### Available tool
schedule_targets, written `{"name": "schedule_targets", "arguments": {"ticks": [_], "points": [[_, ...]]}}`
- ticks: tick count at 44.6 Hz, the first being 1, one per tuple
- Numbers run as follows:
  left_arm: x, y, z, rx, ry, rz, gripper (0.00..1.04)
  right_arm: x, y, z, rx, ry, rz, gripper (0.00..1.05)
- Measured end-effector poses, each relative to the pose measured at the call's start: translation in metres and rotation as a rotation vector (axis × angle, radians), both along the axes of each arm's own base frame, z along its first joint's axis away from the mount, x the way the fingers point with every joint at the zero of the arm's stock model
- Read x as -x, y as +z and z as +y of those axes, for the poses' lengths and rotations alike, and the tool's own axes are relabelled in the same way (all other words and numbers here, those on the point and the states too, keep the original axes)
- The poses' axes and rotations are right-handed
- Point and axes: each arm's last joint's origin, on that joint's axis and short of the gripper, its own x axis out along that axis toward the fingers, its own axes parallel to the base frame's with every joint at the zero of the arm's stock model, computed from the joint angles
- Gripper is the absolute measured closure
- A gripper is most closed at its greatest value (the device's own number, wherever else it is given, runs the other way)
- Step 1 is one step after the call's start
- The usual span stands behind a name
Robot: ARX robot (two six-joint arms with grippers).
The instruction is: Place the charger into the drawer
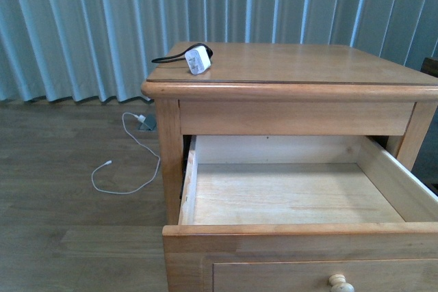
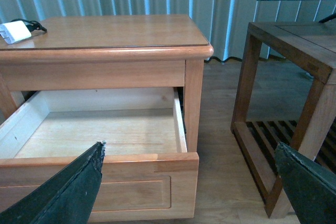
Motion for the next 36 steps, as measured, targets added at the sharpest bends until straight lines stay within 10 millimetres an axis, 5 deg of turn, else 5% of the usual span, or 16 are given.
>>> {"name": "schedule_targets", "arguments": {"ticks": [6,11,16,25,36], "points": [[0.000,0.000,0.000,0.004,0.024,0.002,0.06,0.000,0.000,0.000,0.000,0.000,0.000,0.08],[-0.009,0.008,-0.006,0.101,0.347,0.016,0.06,0.000,0.000,0.000,0.000,0.000,0.000,0.08],[-0.023,0.027,-0.015,0.109,0.433,0.023,0.06,0.000,0.000,0.000,0.000,0.000,0.000,0.08],[-0.111,0.089,-0.049,0.135,0.147,0.097,0.06,0.000,0.000,0.000,0.000,-0.003,0.001,0.08],[-0.205,0.126,-0.082,0.155,-0.004,0.115,0.06,0.000,0.000,0.000,0.000,-0.002,0.001,0.08]]}}
